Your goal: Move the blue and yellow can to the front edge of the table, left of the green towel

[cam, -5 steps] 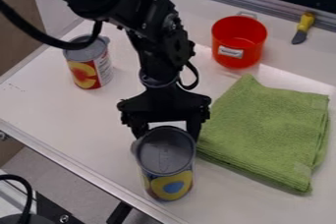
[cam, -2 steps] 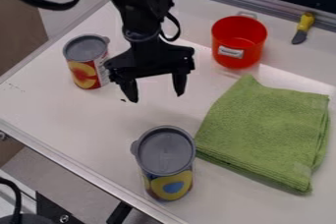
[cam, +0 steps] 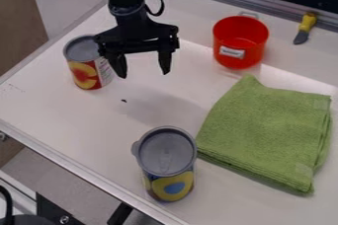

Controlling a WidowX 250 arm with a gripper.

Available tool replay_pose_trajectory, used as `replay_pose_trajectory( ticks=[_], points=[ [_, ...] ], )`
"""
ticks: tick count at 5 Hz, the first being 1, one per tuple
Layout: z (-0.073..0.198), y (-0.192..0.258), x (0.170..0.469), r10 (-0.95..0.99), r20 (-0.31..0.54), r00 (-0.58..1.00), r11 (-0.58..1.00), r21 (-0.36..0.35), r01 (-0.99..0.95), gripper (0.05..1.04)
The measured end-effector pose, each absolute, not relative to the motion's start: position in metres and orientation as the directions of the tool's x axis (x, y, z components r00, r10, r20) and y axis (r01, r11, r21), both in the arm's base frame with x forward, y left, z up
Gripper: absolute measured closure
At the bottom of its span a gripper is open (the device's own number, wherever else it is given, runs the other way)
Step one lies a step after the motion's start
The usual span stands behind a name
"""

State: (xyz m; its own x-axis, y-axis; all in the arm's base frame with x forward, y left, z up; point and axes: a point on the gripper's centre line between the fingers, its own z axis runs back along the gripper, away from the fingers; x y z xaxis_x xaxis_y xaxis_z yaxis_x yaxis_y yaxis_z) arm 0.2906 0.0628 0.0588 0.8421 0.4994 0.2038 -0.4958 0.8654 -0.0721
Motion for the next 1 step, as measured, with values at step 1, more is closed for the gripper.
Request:
replay_pose_trajectory(
  ticks=[1],
  points=[
    [0.0566, 0.0719, 0.3068, 0.435, 0.213, 0.875, 0.898, -0.038, -0.437, 0.083]
  ],
)
